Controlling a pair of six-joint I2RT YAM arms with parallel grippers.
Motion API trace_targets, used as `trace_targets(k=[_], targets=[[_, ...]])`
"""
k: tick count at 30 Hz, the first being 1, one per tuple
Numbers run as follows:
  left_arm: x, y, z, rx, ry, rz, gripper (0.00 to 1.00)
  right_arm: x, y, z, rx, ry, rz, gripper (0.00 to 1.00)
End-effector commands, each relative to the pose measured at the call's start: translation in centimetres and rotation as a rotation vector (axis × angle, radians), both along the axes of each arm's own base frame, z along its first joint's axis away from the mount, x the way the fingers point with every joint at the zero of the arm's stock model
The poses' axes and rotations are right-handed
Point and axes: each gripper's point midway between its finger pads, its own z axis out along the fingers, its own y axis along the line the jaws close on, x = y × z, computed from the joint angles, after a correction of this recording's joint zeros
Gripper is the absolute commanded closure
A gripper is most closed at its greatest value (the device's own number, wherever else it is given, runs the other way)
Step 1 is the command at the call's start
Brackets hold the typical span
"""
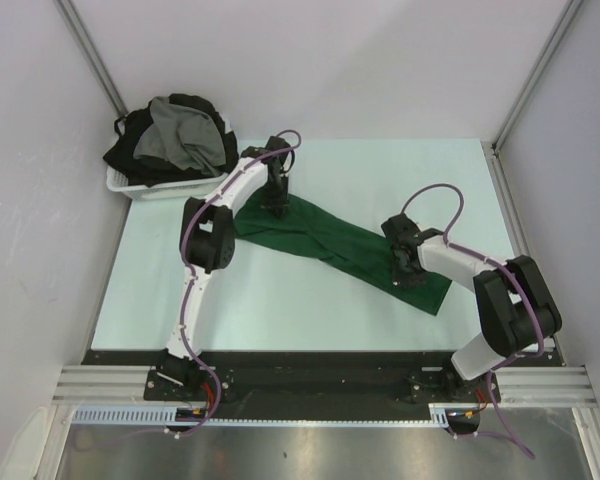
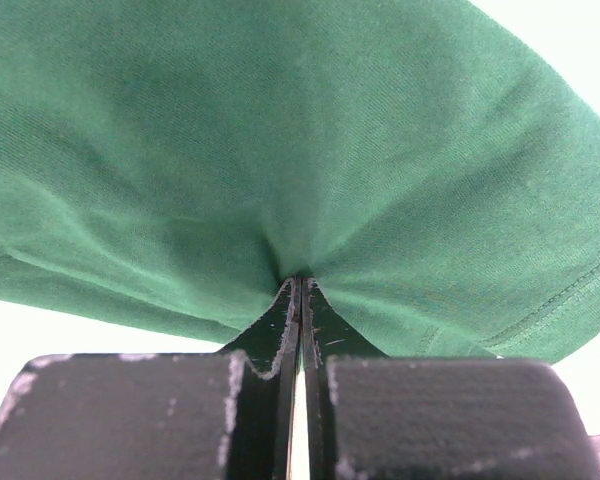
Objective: Fold and stack the t-shirts
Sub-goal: Rotate the tshirt 90 degrees
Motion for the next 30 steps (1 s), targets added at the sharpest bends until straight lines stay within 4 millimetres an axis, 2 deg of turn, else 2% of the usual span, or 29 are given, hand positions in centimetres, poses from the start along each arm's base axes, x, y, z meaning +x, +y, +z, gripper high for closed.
trace_targets(k=[1, 4, 8, 13, 17, 23, 30], targets=[[2.2, -0.9, -2.8, -0.040, -0.040, 0.009, 1.00, -2.8, 2.0, -1.0, 0.095, 0.082, -0.021, 1.00], [2.5, -0.5, -2.8, -0.042, -0.045, 0.018, 1.00, -3.6, 3.3, -0.9, 0.120, 0.090, -0.011, 1.00], [3.1, -0.4, -2.7, -0.056, -0.056, 0.022, 1.00, -5.1, 6.1, -1.0, 0.143, 0.113, 0.052, 1.00], [3.6, -0.9, -2.9, -0.071, -0.063, 0.016, 1.00, -5.8, 9.1, -0.8, 0.161, 0.126, 0.111, 1.00], [4.3, -1.2, -3.0, -0.076, -0.081, 0.015, 1.00, -6.4, 10.1, -0.8, 0.163, 0.143, 0.137, 1.00], [5.3, -2.1, -3.5, -0.086, -0.107, 0.007, 1.00, -7.5, 10.4, -0.7, 0.163, 0.166, 0.151, 1.00], [6.4, -4.3, -2.0, -0.139, -0.174, -0.019, 1.00, -7.9, 12.3, 0.3, 0.199, 0.176, 0.222, 1.00]])
